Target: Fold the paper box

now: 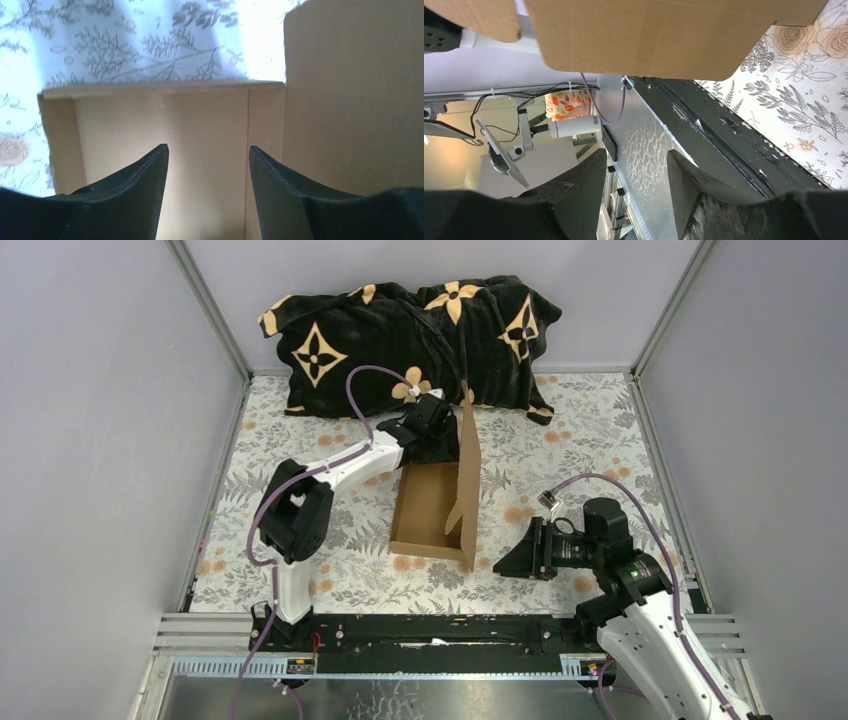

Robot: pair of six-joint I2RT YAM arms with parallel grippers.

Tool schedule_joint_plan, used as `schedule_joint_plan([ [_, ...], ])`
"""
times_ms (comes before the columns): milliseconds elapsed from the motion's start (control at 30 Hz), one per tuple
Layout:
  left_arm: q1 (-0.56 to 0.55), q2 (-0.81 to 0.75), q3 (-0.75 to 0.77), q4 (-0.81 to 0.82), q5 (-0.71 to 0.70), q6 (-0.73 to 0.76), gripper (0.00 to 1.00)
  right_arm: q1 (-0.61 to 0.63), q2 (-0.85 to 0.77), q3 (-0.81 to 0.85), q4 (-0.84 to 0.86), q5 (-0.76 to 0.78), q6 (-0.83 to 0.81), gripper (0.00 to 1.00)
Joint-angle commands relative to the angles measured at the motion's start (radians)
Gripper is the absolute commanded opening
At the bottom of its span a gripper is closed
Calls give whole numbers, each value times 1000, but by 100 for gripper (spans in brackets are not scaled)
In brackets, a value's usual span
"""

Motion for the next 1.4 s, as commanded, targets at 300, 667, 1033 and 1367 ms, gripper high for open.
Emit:
schedule_joint_plan([
  [300, -53, -359, -319, 31, 20, -25, 66, 239, 268, -68, 303, 125, -6, 54],
  [667, -305, -521, -570, 67, -44, -171, 66, 778, 123, -88, 335, 844, 227, 54],
  [1033, -405, -515, -638, 179, -13, -276, 66, 944, 350, -30, 365, 1159, 243, 57],
  [1367, -405, -421, -496, 169, -50, -241, 67, 935, 303, 17, 264, 1392, 288, 67],
])
